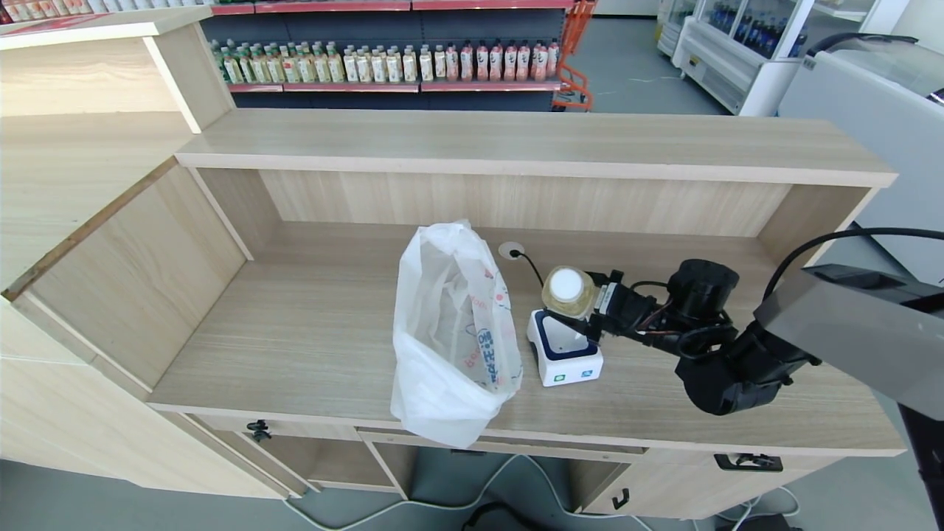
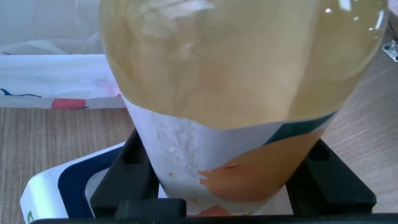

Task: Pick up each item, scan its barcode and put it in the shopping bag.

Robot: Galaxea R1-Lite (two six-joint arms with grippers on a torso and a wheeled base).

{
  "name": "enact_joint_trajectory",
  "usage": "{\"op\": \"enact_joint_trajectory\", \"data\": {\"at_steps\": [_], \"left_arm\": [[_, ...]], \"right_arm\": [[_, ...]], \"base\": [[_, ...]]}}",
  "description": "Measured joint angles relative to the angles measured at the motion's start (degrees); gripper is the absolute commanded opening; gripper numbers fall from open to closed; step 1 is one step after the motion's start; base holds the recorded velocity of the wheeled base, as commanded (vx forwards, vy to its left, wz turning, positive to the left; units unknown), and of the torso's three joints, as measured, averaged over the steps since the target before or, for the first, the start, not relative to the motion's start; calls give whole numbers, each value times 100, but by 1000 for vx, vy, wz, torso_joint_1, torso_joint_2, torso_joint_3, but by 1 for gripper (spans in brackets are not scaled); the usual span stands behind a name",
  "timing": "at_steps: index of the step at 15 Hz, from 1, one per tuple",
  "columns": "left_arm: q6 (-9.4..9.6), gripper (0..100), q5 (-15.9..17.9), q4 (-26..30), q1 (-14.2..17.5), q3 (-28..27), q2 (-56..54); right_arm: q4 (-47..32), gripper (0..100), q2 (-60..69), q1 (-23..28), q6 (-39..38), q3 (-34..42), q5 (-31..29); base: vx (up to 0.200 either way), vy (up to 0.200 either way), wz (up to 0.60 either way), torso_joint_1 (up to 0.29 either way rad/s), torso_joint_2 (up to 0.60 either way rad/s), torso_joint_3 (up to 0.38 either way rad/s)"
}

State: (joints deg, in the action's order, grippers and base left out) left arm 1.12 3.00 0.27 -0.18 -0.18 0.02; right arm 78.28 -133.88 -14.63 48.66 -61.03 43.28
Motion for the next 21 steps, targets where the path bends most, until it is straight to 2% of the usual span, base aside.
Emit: {"op": "enact_joint_trajectory", "data": {"at_steps": [12, 14, 16, 18, 21], "left_arm": [[2, 0, 0, 0, 0, 0, 0], [2, 0, 0, -2, 0, 0, 0], [2, 0, 0, 0, 0, 0, 0], [2, 0, 0, 0, 0, 0, 0], [0, 0, 0, 0, 0, 0, 0]], "right_arm": [[-5, 0, -72, 0, -15, -149, 93], [-2, 0, 199, 35, -405, -96, -89], [-2, 0, 673, 60, -1101, 63, -584], [-202, 0, 1418, 22, -2007, 393, -1459], [-1179, 0, 2876, -80, -3496, 1364, -2754]], "base": [[0, 0, 0, 0, 0, 0], [0, 0, 0, 0, 0, 0], [0, 0, 0, 0, 0, 0], [0, 0, 0, 0, 0, 0], [0, 0, 0, 0, 0, 0]]}}
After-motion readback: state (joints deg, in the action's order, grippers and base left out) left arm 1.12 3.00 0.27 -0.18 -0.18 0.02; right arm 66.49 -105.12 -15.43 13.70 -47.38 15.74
